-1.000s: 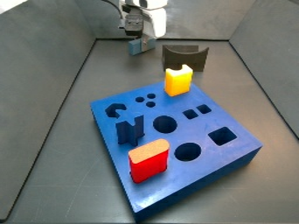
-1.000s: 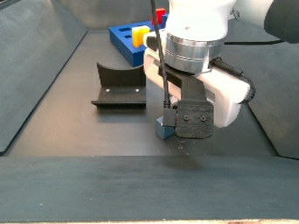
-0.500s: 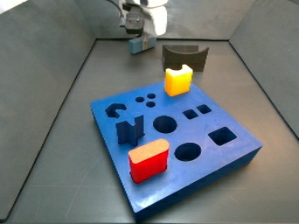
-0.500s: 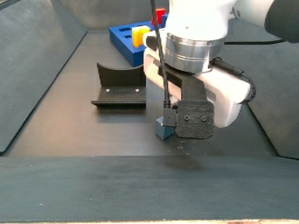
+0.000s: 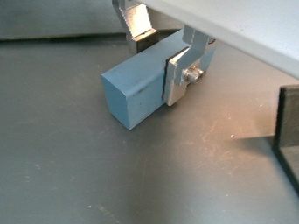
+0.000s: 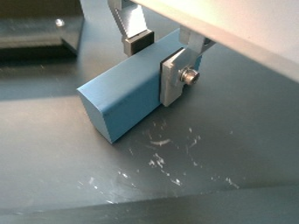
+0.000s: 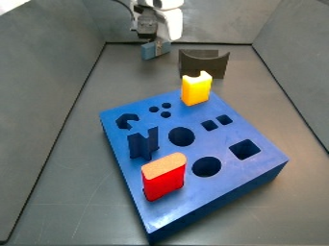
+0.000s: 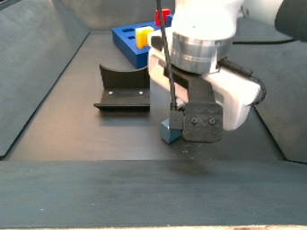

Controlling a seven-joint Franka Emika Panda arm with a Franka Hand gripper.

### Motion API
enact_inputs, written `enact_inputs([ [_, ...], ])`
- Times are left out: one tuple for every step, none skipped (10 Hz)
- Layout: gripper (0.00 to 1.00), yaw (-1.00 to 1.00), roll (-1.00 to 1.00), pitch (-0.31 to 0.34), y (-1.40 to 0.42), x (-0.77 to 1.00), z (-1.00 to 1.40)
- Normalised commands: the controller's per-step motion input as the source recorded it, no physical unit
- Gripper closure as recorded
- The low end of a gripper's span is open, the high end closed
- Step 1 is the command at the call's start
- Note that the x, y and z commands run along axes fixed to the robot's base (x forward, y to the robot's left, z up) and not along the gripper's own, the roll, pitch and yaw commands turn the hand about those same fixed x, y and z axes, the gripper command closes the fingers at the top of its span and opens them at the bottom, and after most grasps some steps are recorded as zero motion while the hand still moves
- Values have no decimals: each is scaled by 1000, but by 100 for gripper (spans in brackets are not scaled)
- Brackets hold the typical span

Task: Pick up the rectangle object. Move up. Place the rectangle object on the fixture. Regrasp the rectangle object. Move to above the board. Insert the rectangle object.
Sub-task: Pick up the rectangle object.

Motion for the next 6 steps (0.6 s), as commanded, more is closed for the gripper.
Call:
enact_inputs([
  [100,0,11,0,0,0,0],
  [100,0,0,0,0,0,0],
  [100,0,0,0,0,0,0],
  [100,0,0,0,0,0,0],
  [100,0,0,0,0,0,0],
  [100,0,0,0,0,0,0],
])
